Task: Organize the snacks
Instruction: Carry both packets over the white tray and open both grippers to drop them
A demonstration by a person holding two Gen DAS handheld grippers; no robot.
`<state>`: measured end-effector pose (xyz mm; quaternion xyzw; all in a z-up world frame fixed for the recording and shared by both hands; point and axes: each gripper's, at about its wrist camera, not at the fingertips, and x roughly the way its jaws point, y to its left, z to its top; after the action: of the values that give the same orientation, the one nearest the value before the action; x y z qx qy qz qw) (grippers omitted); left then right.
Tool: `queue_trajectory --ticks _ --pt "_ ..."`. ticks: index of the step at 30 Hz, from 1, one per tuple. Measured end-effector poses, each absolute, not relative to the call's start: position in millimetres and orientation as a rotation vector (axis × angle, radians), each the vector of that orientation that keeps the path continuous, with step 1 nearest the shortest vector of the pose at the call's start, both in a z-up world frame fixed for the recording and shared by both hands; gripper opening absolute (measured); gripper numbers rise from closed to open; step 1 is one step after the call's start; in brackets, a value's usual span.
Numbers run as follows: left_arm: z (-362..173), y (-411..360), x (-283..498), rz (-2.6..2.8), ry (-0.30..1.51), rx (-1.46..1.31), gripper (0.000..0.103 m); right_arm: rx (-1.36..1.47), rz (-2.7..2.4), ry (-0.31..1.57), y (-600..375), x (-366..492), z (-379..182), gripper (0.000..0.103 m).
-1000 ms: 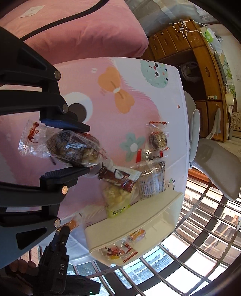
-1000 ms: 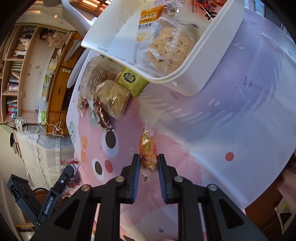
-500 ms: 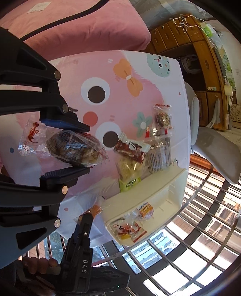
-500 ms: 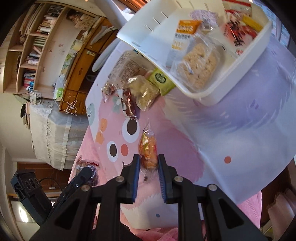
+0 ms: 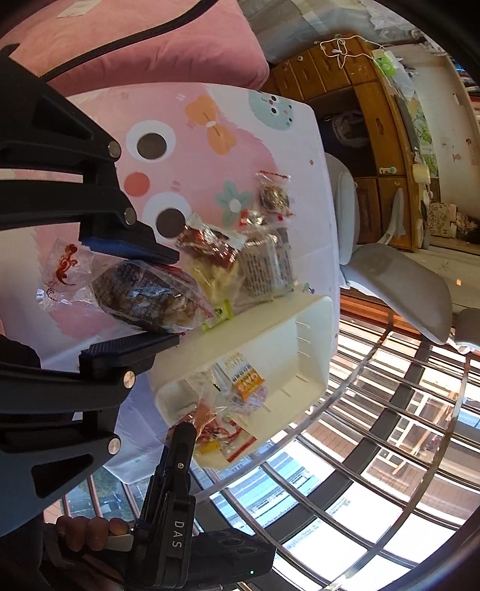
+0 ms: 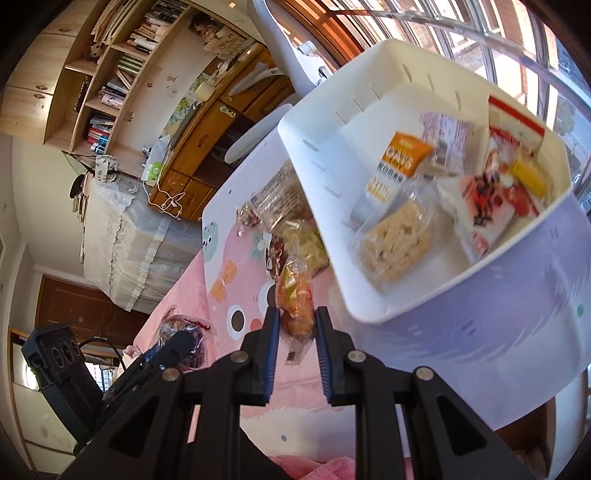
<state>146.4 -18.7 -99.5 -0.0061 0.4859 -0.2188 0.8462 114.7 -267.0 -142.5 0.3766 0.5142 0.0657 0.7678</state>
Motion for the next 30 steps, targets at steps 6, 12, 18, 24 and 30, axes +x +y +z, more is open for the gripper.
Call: queue_trajectory --ticks 6,12,18,24,30 --pt "-95 -60 152 -0.440 0.996 -0.022 0.036 0.775 0.172 1.126 -310 123 -137 0.019" --pt "-96 -103 157 -0.425 0.972 -0.040 0.036 0.722 0.198 1.136 -346 132 -133 0.019" --pt "-105 -145 165 -0.441 0.976 -0.057 0.036 0.662 0.213 1.150 -379 139 -132 0.019" --pt "-112 -177 171 -0.462 0.983 -0.054 0.036 0.625 0.209 1.174 -401 143 -135 0.019" --pt "-120 -187 173 -0.452 1.005 -0.051 0.045 0.627 0.175 1.225 -412 148 -146 0.023"
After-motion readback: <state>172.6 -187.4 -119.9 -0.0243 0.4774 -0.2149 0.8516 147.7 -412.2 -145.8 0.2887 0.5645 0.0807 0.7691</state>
